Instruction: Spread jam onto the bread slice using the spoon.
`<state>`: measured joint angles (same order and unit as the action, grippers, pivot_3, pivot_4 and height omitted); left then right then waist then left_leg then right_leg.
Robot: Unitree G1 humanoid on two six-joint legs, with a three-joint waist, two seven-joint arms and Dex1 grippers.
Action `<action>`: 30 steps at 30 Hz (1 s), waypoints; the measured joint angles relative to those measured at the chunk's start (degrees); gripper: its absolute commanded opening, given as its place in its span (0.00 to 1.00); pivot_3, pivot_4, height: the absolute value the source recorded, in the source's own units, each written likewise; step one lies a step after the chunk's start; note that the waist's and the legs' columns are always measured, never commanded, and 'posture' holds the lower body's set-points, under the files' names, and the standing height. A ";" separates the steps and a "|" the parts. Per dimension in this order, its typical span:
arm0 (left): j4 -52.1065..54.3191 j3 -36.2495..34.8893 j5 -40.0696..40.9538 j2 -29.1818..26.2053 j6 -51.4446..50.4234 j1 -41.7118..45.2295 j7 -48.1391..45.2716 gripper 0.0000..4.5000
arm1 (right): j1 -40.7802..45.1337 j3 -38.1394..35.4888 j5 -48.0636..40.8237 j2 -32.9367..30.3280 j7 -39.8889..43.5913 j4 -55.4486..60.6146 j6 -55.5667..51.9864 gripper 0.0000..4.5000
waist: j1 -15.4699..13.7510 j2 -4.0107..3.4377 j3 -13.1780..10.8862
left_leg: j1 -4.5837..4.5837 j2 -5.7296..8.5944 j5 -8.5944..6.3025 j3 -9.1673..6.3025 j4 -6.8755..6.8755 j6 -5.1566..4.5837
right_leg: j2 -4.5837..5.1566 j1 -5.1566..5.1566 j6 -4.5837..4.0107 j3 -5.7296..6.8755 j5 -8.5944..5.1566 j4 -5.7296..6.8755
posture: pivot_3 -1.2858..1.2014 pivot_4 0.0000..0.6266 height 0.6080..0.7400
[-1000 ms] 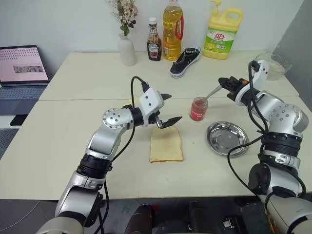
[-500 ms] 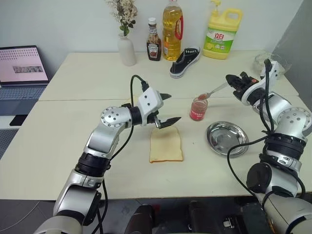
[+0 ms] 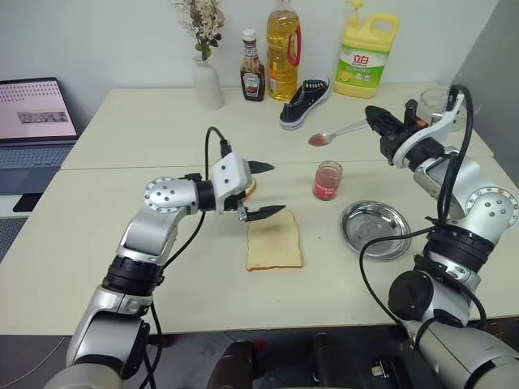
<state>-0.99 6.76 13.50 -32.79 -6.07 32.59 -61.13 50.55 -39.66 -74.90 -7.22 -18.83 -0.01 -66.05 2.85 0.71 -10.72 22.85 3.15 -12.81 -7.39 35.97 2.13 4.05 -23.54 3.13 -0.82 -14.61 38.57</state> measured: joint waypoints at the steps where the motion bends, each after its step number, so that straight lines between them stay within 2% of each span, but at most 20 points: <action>1: 4.19 -1.95 2.49 -1.97 -1.24 -4.25 -0.88 1.00 | -1.82 2.38 -3.89 1.48 -2.36 2.87 -0.91 0.01 | 0.49 -0.02 0.01 | -0.03 -0.07 -0.01 -0.08 -0.05 0.00 | -0.01 -0.02 -0.02 -0.03 -0.01 0.01 | 0.52 0.24 1.00; 4: 12.85 -5.53 7.55 -5.77 -5.84 -12.91 -1.92 1.00 | -6.97 8.16 -11.30 3.38 -7.49 6.33 -1.77 0.01 | 0.79 -0.04 -0.01 | 0.00 -0.05 -0.02 -0.17 -0.05 -0.03 | -0.02 -0.10 -0.05 -0.06 -0.03 0.11 | 0.52 0.24 1.00; 8: 20.98 -10.76 12.73 -9.20 -10.93 -20.72 -1.17 1.00 | -10.26 15.61 -17.71 1.48 -10.53 9.73 -0.56 0.01 | 0.31 -0.04 -0.01 | -0.06 0.00 -0.01 -0.15 0.01 -0.04 | -0.01 -0.02 -0.05 -0.02 -0.04 0.10 | 0.52 0.24 1.00; 13: 27.18 -15.26 15.64 -12.51 -13.69 -32.10 -0.95 1.00 | -15.44 23.43 -18.59 -2.32 -9.76 12.66 -0.01 0.01 | 0.22 -0.04 -0.01 | -0.13 -0.02 -0.01 -0.11 0.01 -0.04 | -0.04 0.10 -0.09 0.02 -0.08 0.02 | 0.52 0.24 1.00; 17: 30.30 -18.21 15.67 -12.93 -13.60 -39.02 -0.12 1.00 | -16.09 30.66 -11.24 -7.39 -2.40 16.33 0.54 0.01 | 0.24 -0.05 -0.01 | -0.13 -0.05 -0.02 -0.06 -0.01 -0.04 | -0.05 0.10 -0.17 0.05 -0.14 0.00 | 0.52 0.24 1.00; 22: 31.28 -20.08 15.29 -12.81 -13.18 -45.95 1.30 1.00 | -17.47 42.58 4.91 -14.61 10.50 23.69 2.80 0.01 | 0.03 -0.03 -0.01 | -0.09 -0.10 -0.02 -0.12 -0.04 -0.03 | -0.07 0.09 0.02 0.15 -0.33 -0.05 | 0.52 0.24 1.00; 30: 33.32 -20.00 15.37 -12.21 -13.54 -45.75 4.30 1.00 | -18.03 46.28 15.96 -15.81 19.52 26.27 6.30 0.01 | -0.89 -0.02 0.00 | -0.07 -0.08 -0.02 -0.13 -0.03 -0.03 | -0.04 0.09 0.03 0.13 -0.32 -0.11 | 0.52 0.24 1.00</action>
<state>32.33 -13.24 28.87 -45.00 -19.61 -13.16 -56.84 32.52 6.62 -58.94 -23.03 0.69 26.26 -59.75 1.95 0.69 -10.72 22.78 3.07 -12.83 -7.52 35.94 2.10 4.00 -23.44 3.17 -0.69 -14.93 38.46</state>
